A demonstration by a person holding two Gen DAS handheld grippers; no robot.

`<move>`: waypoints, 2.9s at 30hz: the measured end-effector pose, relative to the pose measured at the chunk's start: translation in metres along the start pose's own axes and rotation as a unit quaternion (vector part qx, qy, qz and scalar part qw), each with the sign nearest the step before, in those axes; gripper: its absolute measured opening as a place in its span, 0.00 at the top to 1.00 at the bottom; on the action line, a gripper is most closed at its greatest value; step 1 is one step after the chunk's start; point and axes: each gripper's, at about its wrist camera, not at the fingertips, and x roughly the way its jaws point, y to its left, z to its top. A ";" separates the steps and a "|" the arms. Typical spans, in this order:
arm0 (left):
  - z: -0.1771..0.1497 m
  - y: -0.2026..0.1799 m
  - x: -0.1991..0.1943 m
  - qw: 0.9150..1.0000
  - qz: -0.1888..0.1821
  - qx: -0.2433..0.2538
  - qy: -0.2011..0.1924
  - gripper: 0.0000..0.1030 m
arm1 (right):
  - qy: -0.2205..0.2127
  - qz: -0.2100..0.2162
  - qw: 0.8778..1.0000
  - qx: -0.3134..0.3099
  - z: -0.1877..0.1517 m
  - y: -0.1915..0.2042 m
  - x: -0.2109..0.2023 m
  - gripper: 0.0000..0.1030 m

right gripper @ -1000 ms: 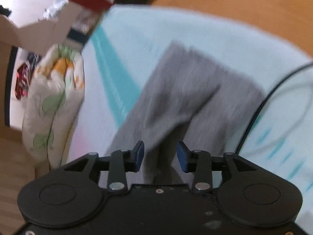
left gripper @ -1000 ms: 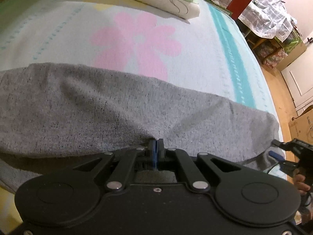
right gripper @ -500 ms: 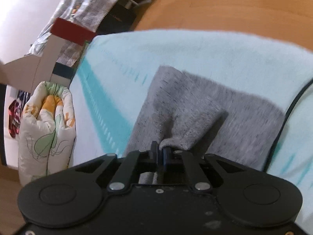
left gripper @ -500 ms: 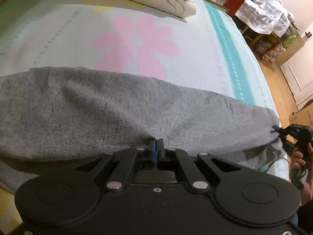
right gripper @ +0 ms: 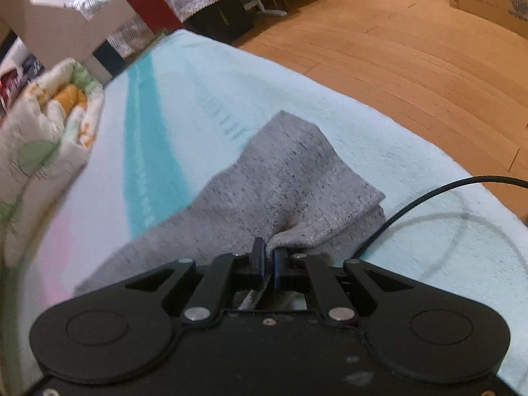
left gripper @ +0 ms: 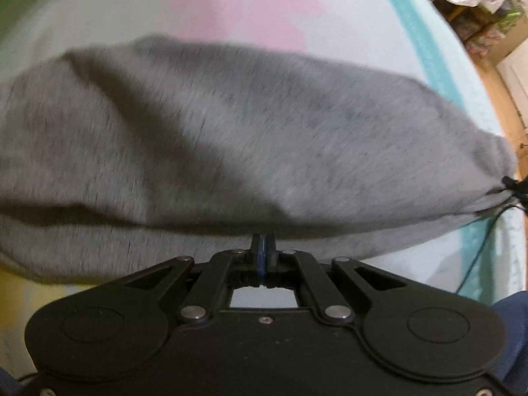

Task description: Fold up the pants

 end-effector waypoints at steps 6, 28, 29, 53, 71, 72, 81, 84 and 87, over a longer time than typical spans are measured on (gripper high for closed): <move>-0.006 0.005 0.007 1.000 0.012 0.006 0.018 0.99 | -0.007 -0.020 1.000 0.010 0.006 -0.013 -0.004 0.93; 0.081 0.037 -0.045 0.994 0.050 0.093 -0.025 0.88 | -0.047 -0.130 0.987 -0.078 0.036 0.004 -0.043 0.82; 0.085 0.043 -0.051 0.993 0.060 0.101 -0.029 0.88 | -0.042 -0.112 0.988 -0.094 0.032 0.015 -0.045 0.82; -0.008 0.209 -0.075 0.975 0.107 0.186 -0.052 0.46 | 0.108 0.163 0.818 -0.540 -0.234 0.260 -0.060 0.71; -0.015 0.200 -0.057 0.954 0.132 0.244 -0.112 0.44 | 0.102 0.169 0.779 -0.595 -0.263 0.288 -0.022 0.99; -0.015 0.200 -0.060 0.952 0.136 0.246 -0.120 0.43 | 0.106 0.176 0.782 -0.588 -0.258 0.288 -0.023 0.99; -0.005 0.192 -0.063 0.946 0.136 0.271 -0.114 0.44 | 0.133 0.224 0.811 -0.524 -0.229 0.282 -0.041 0.99; 0.007 0.208 -0.074 0.971 0.064 0.211 -0.090 0.44 | 0.183 0.266 0.839 -0.438 -0.216 0.274 -0.041 0.87; 0.011 0.218 -0.084 0.976 0.071 0.167 -0.118 0.44 | 0.221 0.265 0.864 -0.367 -0.215 0.269 -0.031 0.63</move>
